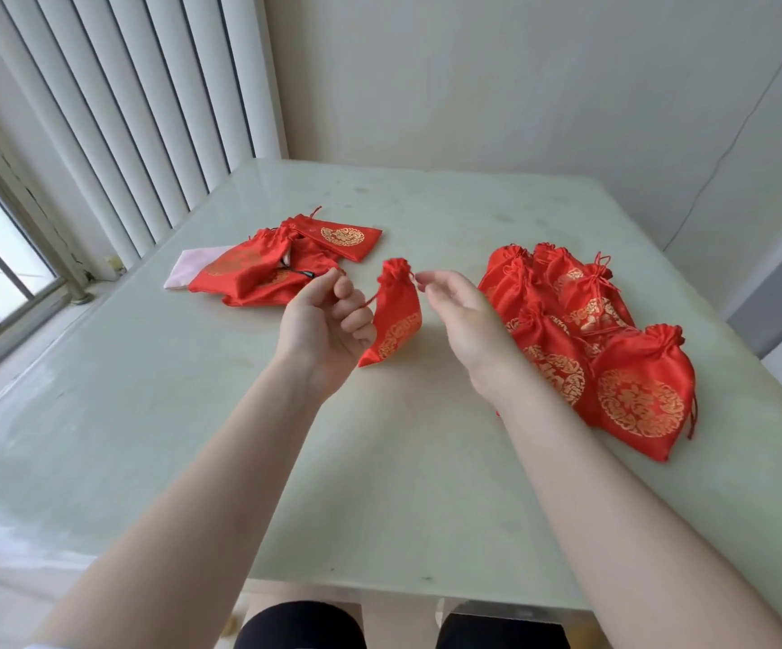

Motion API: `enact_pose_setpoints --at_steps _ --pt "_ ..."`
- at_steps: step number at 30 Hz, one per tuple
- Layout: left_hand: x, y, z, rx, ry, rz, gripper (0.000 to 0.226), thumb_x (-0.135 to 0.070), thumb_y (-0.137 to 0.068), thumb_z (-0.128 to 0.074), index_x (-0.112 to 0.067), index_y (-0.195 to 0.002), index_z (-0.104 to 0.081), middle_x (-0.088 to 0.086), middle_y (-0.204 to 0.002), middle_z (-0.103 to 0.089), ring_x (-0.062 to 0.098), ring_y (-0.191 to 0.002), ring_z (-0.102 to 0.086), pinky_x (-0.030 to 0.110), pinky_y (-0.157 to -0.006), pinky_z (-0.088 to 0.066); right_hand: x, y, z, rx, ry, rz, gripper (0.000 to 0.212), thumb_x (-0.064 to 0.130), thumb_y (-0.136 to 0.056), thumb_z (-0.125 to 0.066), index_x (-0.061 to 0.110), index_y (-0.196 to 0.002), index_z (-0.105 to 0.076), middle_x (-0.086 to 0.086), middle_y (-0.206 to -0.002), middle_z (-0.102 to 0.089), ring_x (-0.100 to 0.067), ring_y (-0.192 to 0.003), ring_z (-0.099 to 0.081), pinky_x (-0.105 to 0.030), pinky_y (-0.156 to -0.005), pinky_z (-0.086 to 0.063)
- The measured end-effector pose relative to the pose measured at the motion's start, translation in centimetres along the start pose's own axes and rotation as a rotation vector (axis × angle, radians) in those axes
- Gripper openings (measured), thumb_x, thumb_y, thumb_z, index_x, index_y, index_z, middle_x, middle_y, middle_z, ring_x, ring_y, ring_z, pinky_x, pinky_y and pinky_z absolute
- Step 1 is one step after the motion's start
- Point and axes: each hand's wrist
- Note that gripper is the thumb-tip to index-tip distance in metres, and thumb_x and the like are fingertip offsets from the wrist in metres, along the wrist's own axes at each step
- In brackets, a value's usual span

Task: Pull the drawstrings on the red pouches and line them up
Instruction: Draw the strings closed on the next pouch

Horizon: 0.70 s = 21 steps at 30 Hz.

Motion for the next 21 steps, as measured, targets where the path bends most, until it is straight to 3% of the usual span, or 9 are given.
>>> enact_pose_setpoints --at_steps 2,4,6,9,11,14,16,18,21 --pt "0.0 0.4 -0.1 0.043 -0.063 0.045 0.042 -0.024 -0.093 -0.036 -0.018 -0.052 -0.04 -0.007 -0.048 -0.021 0.008 -0.036 -0.021 0.019 -0.04 -0.019 0.5 -0.6 -0.4 -0.024 0.049 -0.043 0.029 0.029 -0.099 -0.041 0.009 -0.111 -0.058 -0.003 -0.113 -0.061 -0.01 -0.103 -0.055 -0.017 -0.088 -0.042" --pt "0.0 0.6 -0.2 0.059 -0.113 0.068 0.043 -0.024 -0.093 -0.036 -0.019 -0.05 -0.04 -0.007 -0.048 -0.021 0.007 -0.036 -0.021 0.019 -0.039 -0.018 0.5 -1.2 -0.6 -0.047 0.08 -0.103 0.05 0.043 -0.096 -0.039 -0.003 -0.103 -0.06 -0.019 -0.113 -0.064 -0.021 -0.098 -0.059 -0.034 -0.092 -0.042" --pt "0.0 0.6 -0.3 0.06 -0.134 0.072 0.043 -0.024 -0.092 -0.037 -0.019 -0.05 -0.041 -0.007 -0.049 -0.021 0.007 -0.036 -0.021 0.019 -0.039 -0.019 0.4 -1.3 -0.2 0.016 0.09 -0.149 0.05 0.046 -0.096 -0.037 0.005 -0.097 -0.065 -0.019 -0.104 -0.066 -0.02 -0.09 -0.059 -0.033 -0.087 -0.042" --pt "-0.1 0.5 -0.4 0.051 -0.132 0.068 0.044 -0.025 -0.093 -0.038 -0.019 -0.05 -0.043 -0.007 -0.049 -0.022 0.007 -0.036 -0.021 0.019 -0.04 -0.02 0.2 -0.9 0.4 0.169 0.166 -0.093 0.036 0.034 -0.1 -0.033 0.018 -0.095 -0.065 -0.002 -0.093 -0.062 -0.009 -0.08 -0.054 -0.02 -0.076 -0.04" --pt "-0.2 0.4 -0.3 0.037 -0.096 0.063 0.041 -0.025 -0.094 -0.038 -0.018 -0.054 -0.044 -0.007 -0.049 -0.023 0.007 -0.037 -0.022 0.019 -0.041 -0.02 -0.8 -0.4 0.9 0.171 0.329 0.075 0.041 0.035 -0.099 -0.034 0.013 -0.094 -0.068 -0.002 -0.106 -0.058 -0.005 -0.092 -0.054 -0.017 -0.083 -0.037" --pt "-0.1 0.1 -0.2 0.009 -0.009 0.043 0.034 -0.026 -0.096 -0.037 -0.017 -0.063 -0.042 -0.007 -0.049 -0.027 0.007 -0.039 -0.026 0.017 -0.043 -0.025 -2.5 0.7 1.7 0.136 0.464 0.331 0.053 0.059 -0.091 -0.032 0.019 -0.085 -0.067 -0.005 -0.114 -0.056 -0.009 -0.109 -0.049 -0.016 -0.095 -0.033" --pt "0.0 -0.1 0.0 -0.008 0.041 0.043 0.033 -0.026 -0.097 -0.037 -0.016 -0.065 -0.042 -0.007 -0.05 -0.028 0.007 -0.04 -0.028 0.017 -0.044 -0.027 -3.0 1.2 2.0 0.191 0.369 0.332 0.037 0.037 -0.091 -0.043 0.009 -0.095 -0.066 -0.007 -0.111 -0.059 -0.003 -0.105 -0.053 -0.009 -0.093 -0.035" --pt "0.2 -0.3 0.1 -0.025 0.075 0.048 0.033 -0.026 -0.097 -0.037 -0.016 -0.066 -0.043 -0.007 -0.051 -0.029 0.007 -0.041 -0.029 0.017 -0.045 -0.028 -3.4 0.9 2.1 0.212 0.401 0.368 0.031 0.008 -0.079 -0.046 0.001 -0.102 -0.065 -0.008 -0.109 -0.063 -0.011 -0.105 -0.058 -0.014 -0.092 -0.042" --pt "0.3 -0.4 0.1 -0.042 0.08 0.047 0.033 -0.026 -0.096 -0.038 -0.016 -0.065 -0.043 -0.007 -0.051 -0.029 0.007 -0.04 -0.029 0.017 -0.045 -0.027 -3.6 0.2 2.1 0.167 0.601 0.457 0.031 0.005 -0.078 -0.045 0.002 -0.099 -0.068 -0.01 -0.099 -0.068 -0.024 -0.093 -0.063 -0.027 -0.084 -0.048"
Point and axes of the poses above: each hand's wrist, its own y-axis away from the middle knuckle, its own z-axis out of the back of the hand, x = y × z
